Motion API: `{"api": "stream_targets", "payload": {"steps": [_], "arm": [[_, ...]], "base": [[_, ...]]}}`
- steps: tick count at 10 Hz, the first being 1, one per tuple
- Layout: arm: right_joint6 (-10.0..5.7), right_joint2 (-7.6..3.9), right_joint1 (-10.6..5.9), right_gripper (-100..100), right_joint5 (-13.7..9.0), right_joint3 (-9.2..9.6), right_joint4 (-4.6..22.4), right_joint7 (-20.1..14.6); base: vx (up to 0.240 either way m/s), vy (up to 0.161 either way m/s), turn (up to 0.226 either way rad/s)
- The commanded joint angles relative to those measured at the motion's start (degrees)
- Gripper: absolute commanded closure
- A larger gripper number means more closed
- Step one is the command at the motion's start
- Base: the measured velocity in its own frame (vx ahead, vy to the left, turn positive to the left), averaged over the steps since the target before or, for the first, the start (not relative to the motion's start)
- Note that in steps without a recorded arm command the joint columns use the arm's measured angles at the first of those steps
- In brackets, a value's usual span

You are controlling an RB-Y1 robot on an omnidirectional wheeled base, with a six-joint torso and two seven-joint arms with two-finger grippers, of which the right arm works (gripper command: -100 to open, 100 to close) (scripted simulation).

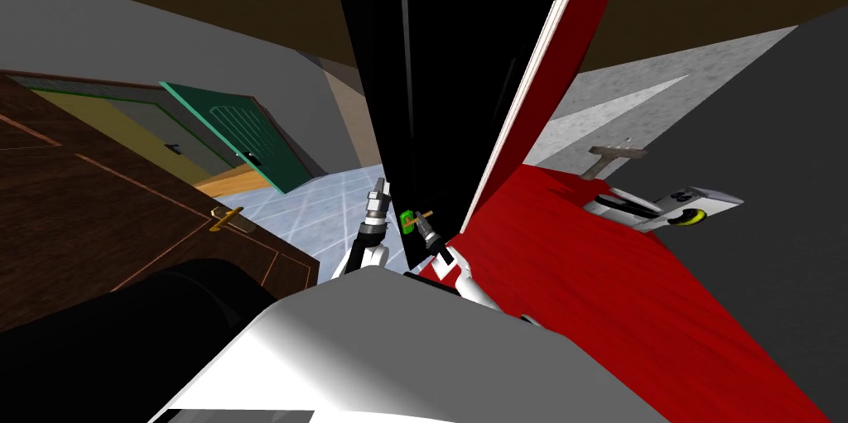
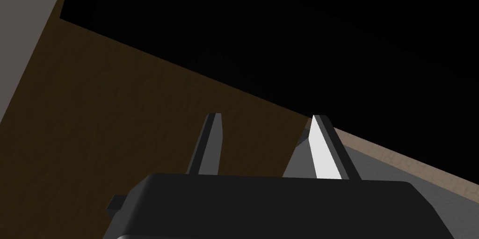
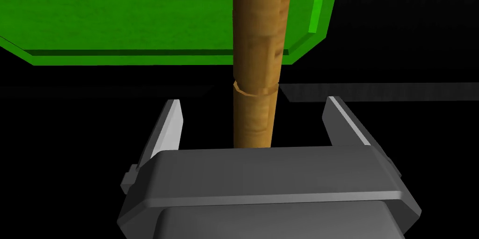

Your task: Push the door open

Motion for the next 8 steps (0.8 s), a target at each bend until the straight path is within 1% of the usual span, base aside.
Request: {"api": "stream_targets", "payload": {"steps": [1,2,7,8], "arm": [[0.00,0.00,0.00,-100,0.0,0.00,0.0,0.0],[0.00,0.00,0.00,100,0.0,0.00,0.0,0.0],[0.00,0.00,0.00,100,0.0,0.00,0.0,0.0],[0.03,-0.43,0.02,100,0.1,-1.68,0.3,0.1]], "base": [[0.047,0.068,-0.005],[-0.009,-0.012,0.001],[-0.008,-0.011,0.003],[0.012,0.065,0.097]]}}
